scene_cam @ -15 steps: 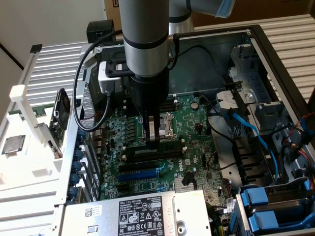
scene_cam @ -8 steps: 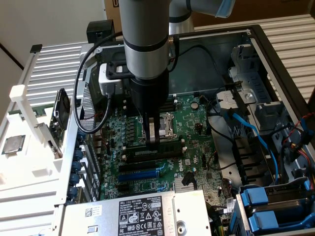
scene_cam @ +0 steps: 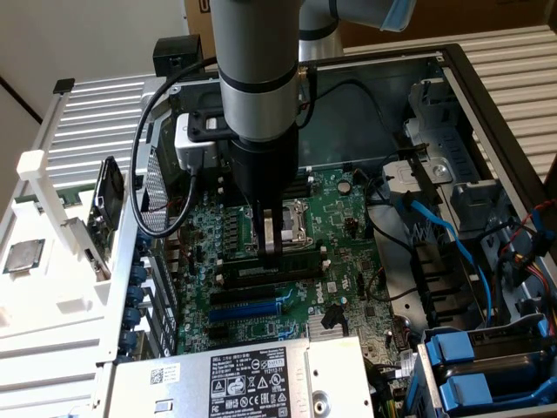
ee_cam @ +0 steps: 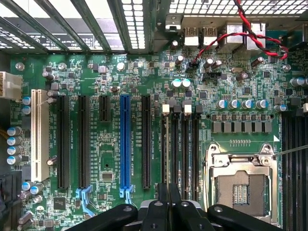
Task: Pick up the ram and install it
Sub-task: 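Press down the ram until it locks into place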
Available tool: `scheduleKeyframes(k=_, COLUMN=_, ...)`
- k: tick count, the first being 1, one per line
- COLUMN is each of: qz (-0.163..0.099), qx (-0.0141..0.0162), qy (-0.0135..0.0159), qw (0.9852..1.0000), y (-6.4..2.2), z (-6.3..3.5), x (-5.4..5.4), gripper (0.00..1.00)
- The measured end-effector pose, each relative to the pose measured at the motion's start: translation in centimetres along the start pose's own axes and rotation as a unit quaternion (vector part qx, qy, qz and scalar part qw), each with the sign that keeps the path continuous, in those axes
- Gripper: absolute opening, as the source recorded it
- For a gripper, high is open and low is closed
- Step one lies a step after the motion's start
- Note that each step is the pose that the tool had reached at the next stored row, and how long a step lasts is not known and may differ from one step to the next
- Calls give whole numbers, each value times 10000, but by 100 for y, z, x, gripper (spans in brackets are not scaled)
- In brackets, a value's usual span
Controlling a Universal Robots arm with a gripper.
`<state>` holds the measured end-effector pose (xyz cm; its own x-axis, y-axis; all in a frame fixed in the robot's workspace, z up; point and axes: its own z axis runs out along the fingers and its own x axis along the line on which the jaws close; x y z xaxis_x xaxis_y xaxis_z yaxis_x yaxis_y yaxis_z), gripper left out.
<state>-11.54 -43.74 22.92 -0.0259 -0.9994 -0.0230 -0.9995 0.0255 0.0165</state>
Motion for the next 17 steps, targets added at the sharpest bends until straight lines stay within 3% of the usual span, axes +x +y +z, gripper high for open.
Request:
scheduleKeyframes(k=2, qz=0, qx=0, qy=0, qw=10000, y=0, z=0, x=0, gripper=26)
scheduleKeyframes(k=10, qz=0, qx=0, qy=0, qw=10000, y=2, z=-107, x=-2, gripper=26)
scheduleKeyframes(k=17, qz=0, qx=1, qy=-1, qw=10000, y=2, z=-144, x=-4, gripper=26)
